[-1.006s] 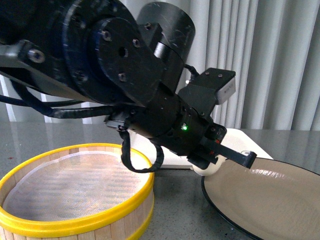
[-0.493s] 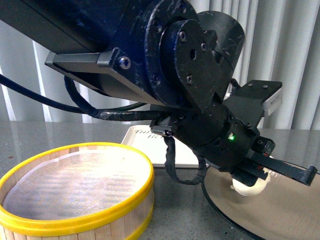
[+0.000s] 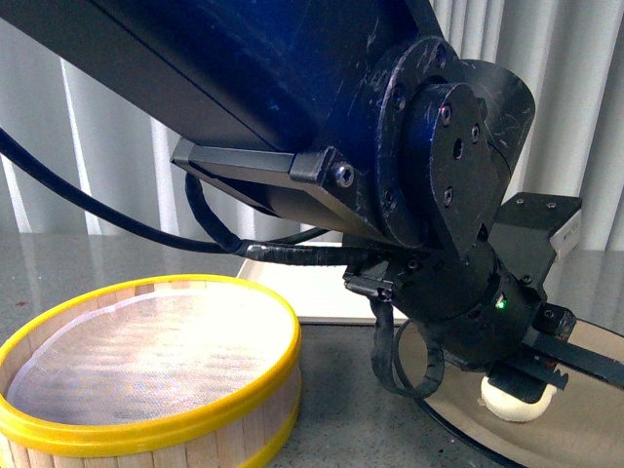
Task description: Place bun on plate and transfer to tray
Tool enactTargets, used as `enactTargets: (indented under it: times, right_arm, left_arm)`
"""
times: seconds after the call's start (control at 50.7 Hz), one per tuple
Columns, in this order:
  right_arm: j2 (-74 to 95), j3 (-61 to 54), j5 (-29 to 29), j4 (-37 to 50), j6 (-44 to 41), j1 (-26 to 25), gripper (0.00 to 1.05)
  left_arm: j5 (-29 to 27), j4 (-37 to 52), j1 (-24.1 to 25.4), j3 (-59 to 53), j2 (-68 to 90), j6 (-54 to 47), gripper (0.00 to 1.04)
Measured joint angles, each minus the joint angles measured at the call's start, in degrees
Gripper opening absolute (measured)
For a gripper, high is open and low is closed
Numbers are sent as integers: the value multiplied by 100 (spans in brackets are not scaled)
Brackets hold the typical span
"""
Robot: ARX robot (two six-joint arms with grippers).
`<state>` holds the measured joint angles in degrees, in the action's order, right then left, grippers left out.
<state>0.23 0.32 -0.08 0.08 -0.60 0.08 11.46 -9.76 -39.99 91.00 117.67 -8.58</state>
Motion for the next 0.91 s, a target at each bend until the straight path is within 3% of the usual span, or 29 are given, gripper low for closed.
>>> enactTargets:
  times: [0.513, 0.73, 0.907]
  right_arm:
    - [0, 0, 0, 0, 0, 0, 96]
    - [0, 0, 0, 0, 0, 0, 96]
    - [0, 0, 0, 0, 0, 0, 96]
  left_arm:
    - [304, 2, -17, 129, 17, 586, 100]
    - [337, -44, 46, 334, -46, 684, 98]
    - [317, -157, 461, 675, -254, 1086, 98]
